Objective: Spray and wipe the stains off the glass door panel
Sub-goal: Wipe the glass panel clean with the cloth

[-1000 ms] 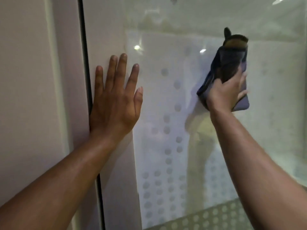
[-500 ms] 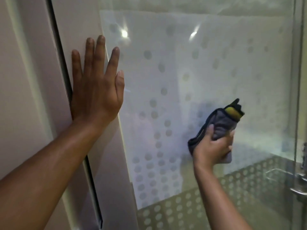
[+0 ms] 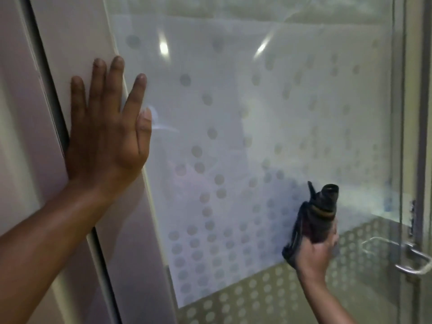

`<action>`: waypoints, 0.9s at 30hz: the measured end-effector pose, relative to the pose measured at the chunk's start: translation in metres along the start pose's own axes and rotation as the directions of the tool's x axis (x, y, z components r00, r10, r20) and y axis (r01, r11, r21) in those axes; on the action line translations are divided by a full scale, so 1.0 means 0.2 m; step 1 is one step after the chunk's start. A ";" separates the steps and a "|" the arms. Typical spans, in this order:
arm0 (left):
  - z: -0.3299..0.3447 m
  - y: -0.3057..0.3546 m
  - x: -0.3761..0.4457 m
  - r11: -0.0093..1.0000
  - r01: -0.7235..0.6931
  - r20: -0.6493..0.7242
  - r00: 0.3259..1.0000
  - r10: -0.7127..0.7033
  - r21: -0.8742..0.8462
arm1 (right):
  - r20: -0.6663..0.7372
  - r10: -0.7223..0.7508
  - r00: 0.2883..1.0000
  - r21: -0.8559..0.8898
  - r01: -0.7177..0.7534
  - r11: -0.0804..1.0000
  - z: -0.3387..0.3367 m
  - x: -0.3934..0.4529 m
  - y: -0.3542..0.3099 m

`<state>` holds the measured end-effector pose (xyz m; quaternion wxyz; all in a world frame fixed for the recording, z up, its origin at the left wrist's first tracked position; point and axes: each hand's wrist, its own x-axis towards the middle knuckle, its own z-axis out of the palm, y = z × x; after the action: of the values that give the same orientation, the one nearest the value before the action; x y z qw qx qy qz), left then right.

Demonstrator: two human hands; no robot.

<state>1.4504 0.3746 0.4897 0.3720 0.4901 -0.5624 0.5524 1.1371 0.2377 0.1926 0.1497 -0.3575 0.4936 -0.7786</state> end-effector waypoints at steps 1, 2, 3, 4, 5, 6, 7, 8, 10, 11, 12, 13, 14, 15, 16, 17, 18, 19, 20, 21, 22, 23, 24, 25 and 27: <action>0.00 0.00 0.00 1.000 -0.012 0.000 1.000 0.012 0.002 | -0.095 0.157 0.983 0.066 -0.152 0.986 0.06 0.04 -0.08; 0.00 0.01 0.01 1.000 -0.021 0.002 1.000 0.021 0.005 | -0.152 0.189 0.970 0.107 -0.174 0.979 0.13 0.05 -0.18; -0.01 0.01 0.01 1.000 -0.025 0.009 1.000 0.025 0.010 | -0.169 0.143 0.975 0.111 -0.126 0.986 0.20 0.01 -0.29; -0.01 0.00 0.01 1.000 -0.026 0.016 1.000 0.026 0.016 | -0.139 0.047 0.989 0.090 -0.035 0.995 0.25 -0.05 -0.39; -0.01 0.00 0.01 0.999 -0.027 0.021 0.999 0.027 0.022 | -0.069 -0.135 0.988 0.028 0.137 0.990 0.29 -0.12 -0.47; -0.01 0.00 0.01 0.999 -0.030 0.021 0.999 0.030 0.024 | 0.042 -0.371 0.928 -0.010 0.372 0.928 0.30 -0.17 -0.52; -0.02 0.00 0.01 0.999 -0.036 0.021 0.999 0.035 0.025 | 0.173 -0.569 0.804 -0.016 0.580 0.814 0.28 -0.17 -0.54; -0.02 -0.01 0.01 0.999 -0.042 0.022 0.999 0.041 0.026 | 0.284 -0.694 0.662 0.007 0.722 0.692 0.26 -0.10 -0.52; -0.02 -0.01 0.01 0.999 -0.046 0.029 0.999 0.046 0.022 | 0.362 -0.750 0.553 0.039 0.795 0.605 0.14 0.13 -0.43; -0.02 -0.01 0.01 0.999 -0.043 0.030 0.999 0.042 0.021 | 0.341 -0.732 0.589 0.014 0.776 0.631 0.08 0.26 -0.39; -0.02 -0.01 0.01 0.999 -0.039 0.033 0.999 0.039 0.020 | 0.289 -0.676 0.678 -0.035 0.713 0.700 0.03 0.39 -0.34; -0.02 -0.01 0.01 0.999 -0.037 0.038 0.999 0.036 0.021 | 0.209 -0.565 0.798 -0.081 0.590 0.804 -0.01 0.52 -0.32; -0.02 0.00 0.01 0.999 -0.035 0.043 0.998 0.034 0.023 | 0.111 -0.397 0.911 -0.095 0.408 0.908 -0.03 0.62 -0.35; -0.02 0.00 0.02 0.999 -0.034 0.046 0.998 0.033 0.026 | 0.017 -0.202 0.979 -0.088 0.203 0.975 -0.02 0.71 -0.42; -0.01 0.00 0.02 0.999 -0.035 0.046 0.998 0.034 0.030 | -0.042 -0.058 0.997 -0.056 0.055 0.997 0.01 0.79 -0.51; -0.01 0.00 0.02 0.999 -0.035 0.045 0.998 0.033 0.032 | -0.078 0.000 0.997 -0.024 -0.002 1.000 0.05 0.86 -0.61; -0.01 0.00 0.02 0.999 -0.033 0.044 0.999 0.031 0.033 | -0.101 -0.005 0.995 0.008 0.006 1.000 0.10 0.91 -0.71; -0.01 0.00 0.02 0.999 -0.032 0.043 0.999 0.030 0.033 | -0.115 -0.048 0.992 0.029 0.052 0.998 0.15 0.93 -0.84; -0.01 0.01 0.02 0.999 -0.031 0.042 0.999 0.029 0.033 | -0.118 -0.108 0.987 0.027 0.112 0.993 0.20 0.95 -0.96; -0.01 0.01 0.02 0.999 -0.030 0.041 0.999 0.029 0.031 | -0.110 -0.171 0.979 0.005 0.173 0.985 0.25 0.95 -1.07; -0.01 0.01 0.02 0.999 -0.029 0.040 0.999 0.028 0.030 | -0.096 -0.232 0.968 -0.022 0.231 0.973 0.30 0.94 -1.19; -0.02 0.01 0.02 0.999 -0.029 0.039 0.999 0.028 0.027 | -0.081 -0.286 0.955 -0.037 0.284 0.958 0.34 0.93 -1.31; -0.02 0.01 0.02 0.999 -0.032 0.037 0.999 0.031 0.025 | -0.056 -0.337 0.940 -0.039 0.335 0.941 0.38 0.90 -1.42; -0.02 0.01 0.02 0.999 -0.036 0.032 0.999 0.035 0.023 | -0.017 -0.387 0.922 -0.032 0.386 0.922 0.42 0.86 -1.52; -0.02 0.01 0.03 0.999 -0.040 0.027 0.999 0.040 0.017 | 0.074 -0.503 0.861 -0.022 0.505 0.863 0.50 0.72 -1.69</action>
<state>1.4464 0.3781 0.4946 0.3492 0.4892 -0.5721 0.5580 1.1483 0.2451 0.5723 -0.0501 -0.5024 0.3935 -0.7683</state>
